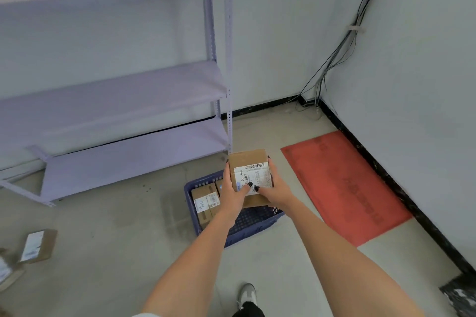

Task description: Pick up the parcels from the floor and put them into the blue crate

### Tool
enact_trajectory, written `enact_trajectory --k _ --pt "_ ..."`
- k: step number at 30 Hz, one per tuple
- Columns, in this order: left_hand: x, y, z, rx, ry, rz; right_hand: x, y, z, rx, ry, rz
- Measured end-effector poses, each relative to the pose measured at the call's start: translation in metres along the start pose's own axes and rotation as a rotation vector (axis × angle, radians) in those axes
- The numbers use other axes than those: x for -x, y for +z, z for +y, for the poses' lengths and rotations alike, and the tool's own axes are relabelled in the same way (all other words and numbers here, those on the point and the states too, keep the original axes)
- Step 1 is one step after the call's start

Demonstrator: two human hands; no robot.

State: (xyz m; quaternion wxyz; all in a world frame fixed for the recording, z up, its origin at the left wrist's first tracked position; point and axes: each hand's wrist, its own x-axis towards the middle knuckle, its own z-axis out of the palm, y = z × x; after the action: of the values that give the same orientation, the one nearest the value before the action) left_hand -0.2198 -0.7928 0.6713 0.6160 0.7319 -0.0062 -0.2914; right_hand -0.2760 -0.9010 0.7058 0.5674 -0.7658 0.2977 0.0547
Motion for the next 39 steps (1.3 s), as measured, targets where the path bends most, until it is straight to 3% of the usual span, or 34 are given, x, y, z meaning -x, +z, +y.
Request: enact_trajectory --k 15,23,29,39 --pt "-0.096 0.125 0.045 0.064 -0.149 0.249 -0.157 -0.129 0.020 0.143 0.040 -0.314" --pt "-0.171 0.125 0.026 0.041 -0.217 0.160 -0.250 -0.124 0.044 0.231 0.093 -0.424" --pt "-0.221 0.117 0.001 0.033 -0.269 0.107 -0.308 -0.117 0.058 0.218 0.207 -0.415" --pt "-0.255 0.111 -0.084 0.016 -0.366 0.065 -0.338 -0.078 0.135 0.127 0.406 -0.438"
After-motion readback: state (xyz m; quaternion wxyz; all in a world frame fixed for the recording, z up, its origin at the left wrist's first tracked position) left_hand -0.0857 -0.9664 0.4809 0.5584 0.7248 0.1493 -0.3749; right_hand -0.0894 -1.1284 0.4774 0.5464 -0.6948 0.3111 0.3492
